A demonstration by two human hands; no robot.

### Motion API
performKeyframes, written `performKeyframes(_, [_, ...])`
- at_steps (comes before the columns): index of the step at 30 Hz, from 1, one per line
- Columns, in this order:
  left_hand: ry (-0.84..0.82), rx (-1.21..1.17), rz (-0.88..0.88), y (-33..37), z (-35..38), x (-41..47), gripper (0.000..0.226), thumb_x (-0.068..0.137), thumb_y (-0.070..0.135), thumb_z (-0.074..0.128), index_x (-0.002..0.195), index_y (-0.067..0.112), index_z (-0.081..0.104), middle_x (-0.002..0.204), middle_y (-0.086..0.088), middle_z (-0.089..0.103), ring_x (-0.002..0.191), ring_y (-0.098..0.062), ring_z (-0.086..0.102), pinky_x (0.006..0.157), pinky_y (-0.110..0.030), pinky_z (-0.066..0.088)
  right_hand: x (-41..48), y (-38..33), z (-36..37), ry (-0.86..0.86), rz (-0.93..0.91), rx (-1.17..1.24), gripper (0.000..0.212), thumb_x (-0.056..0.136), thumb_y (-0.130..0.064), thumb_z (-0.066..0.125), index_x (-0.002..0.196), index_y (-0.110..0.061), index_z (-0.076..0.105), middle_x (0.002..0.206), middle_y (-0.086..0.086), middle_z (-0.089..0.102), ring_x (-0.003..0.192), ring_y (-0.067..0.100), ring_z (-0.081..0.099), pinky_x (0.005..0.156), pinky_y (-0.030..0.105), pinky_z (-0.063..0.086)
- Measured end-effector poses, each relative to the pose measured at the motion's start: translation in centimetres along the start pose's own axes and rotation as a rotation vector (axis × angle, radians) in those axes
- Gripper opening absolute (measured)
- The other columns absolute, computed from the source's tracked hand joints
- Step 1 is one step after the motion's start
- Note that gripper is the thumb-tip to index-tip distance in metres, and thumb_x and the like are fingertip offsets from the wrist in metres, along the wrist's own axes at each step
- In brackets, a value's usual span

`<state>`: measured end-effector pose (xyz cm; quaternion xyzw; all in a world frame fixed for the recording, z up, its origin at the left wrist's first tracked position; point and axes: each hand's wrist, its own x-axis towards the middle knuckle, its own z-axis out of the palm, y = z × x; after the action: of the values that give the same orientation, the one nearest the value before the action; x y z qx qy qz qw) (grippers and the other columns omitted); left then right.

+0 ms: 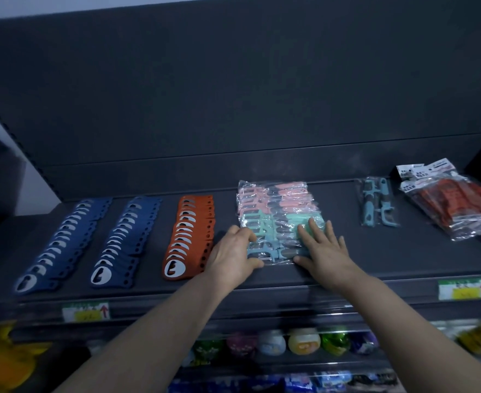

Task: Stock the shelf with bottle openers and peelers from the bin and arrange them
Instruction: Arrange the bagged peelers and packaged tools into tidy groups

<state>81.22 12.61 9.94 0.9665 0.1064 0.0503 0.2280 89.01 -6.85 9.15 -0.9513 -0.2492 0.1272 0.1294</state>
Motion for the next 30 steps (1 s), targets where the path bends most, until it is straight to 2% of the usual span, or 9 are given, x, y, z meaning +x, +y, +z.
performKeyframes(4, [0.058,0.007,-0.001,1.5,-0.6,0.5,0.054,0.072,0.053,0.076,0.117,0.031,0.056,0.118,0.011,0.050,0.110,-0.009,0.050,0.091,-0.030,0.046,-0.6,1.1,-0.4,0.077,-0.039,0.028,0.075,0.092,-0.055,0.047,0.152,-0.032,0.008,0.159,-0.009,-0.012,0.144,0.020,-0.023,0.116,0.052,-0.006])
performKeyframes(7, [0.081,-0.040,0.044,4.3,-0.5,2.0,0.037,0.078,0.048,0.072,0.108,0.029,0.060,0.109,0.011,0.056,0.102,-0.008,0.055,0.084,-0.026,0.045,-1.0,3.2,-1.8,0.204,-0.032,0.074,0.058,0.097,-0.042,0.046,0.149,-0.028,0.026,0.160,-0.007,0.007,0.148,0.016,-0.005,0.119,0.047,0.008])
performKeyframes(9, [0.063,-0.055,0.039,6.9,0.3,3.4,0.027,0.083,0.041,0.069,0.105,0.027,0.063,0.101,0.011,0.061,0.097,-0.011,0.058,0.083,-0.027,0.047,-1.1,5.2,-3.0,0.263,0.002,0.060,0.049,0.098,-0.032,0.046,0.145,-0.027,0.035,0.158,-0.004,0.020,0.147,0.017,0.010,0.115,0.044,0.020])
performKeyframes(11, [0.041,-0.065,0.033,9.6,1.7,4.9,0.020,0.085,0.038,0.067,0.101,0.027,0.065,0.095,0.011,0.067,0.095,-0.014,0.062,0.084,-0.030,0.050,-1.1,7.7,-4.3,0.314,0.041,0.009,0.044,0.097,-0.022,0.045,0.140,-0.027,0.043,0.151,-0.002,0.034,0.140,0.021,0.029,0.106,0.043,0.033])
performKeyframes(13, [0.022,-0.069,0.040,12.2,3.3,6.5,0.013,0.086,0.033,0.064,0.096,0.025,0.068,0.093,0.009,0.070,0.095,-0.016,0.063,0.083,-0.032,0.051,-1.0,10.3,-5.7,0.367,0.074,-0.028,0.043,0.091,-0.012,0.046,0.131,-0.027,0.053,0.137,-0.002,0.049,0.125,0.025,0.045,0.094,0.039,0.042])
performKeyframes(16, [0.006,-0.057,0.055,15.9,5.5,8.7,0.011,0.088,0.025,0.060,0.092,0.023,0.070,0.092,0.006,0.072,0.095,-0.017,0.064,0.080,-0.031,0.051,-0.5,14.0,-7.3,0.401,0.110,-0.019,0.044,0.085,-0.003,0.047,0.119,-0.027,0.062,0.119,-0.001,0.060,0.112,0.026,0.055,0.084,0.036,0.049])
performKeyframes(20, [0.004,-0.039,0.033,20.3,8.3,11.8,0.011,0.088,0.030,0.062,0.094,0.023,0.067,0.094,0.002,0.072,0.095,-0.019,0.064,0.082,-0.032,0.051,1.2,18.0,-9.1,0.334,0.065,-0.031,0.045,0.085,-0.004,0.048,0.120,-0.029,0.061,0.114,0.001,0.059,0.108,0.027,0.059,0.085,0.036,0.050])
performKeyframes(25, [-0.056,0.058,0.069,22.9,10.9,13.9,0.030,0.091,0.026,0.061,0.120,0.018,0.060,0.114,-0.007,0.056,0.105,-0.025,0.057,0.091,-0.033,0.045,3.8,20.5,-9.7,0.186,-0.151,-0.058,0.052,0.084,-0.004,0.045,0.131,-0.026,0.053,0.128,0.002,0.053,0.114,0.029,0.051,0.095,0.036,0.046])
performKeyframes(30, [-0.034,0.170,-0.083,21.8,10.5,14.1,0.028,0.088,0.020,0.056,0.115,0.015,0.059,0.114,-0.011,0.056,0.107,-0.030,0.056,0.090,-0.032,0.043,4.8,21.1,-9.3,0.038,-0.277,0.026,0.043,0.086,-0.007,0.047,0.123,-0.026,0.060,0.123,0.004,0.055,0.115,0.025,0.054,0.097,0.035,0.046])
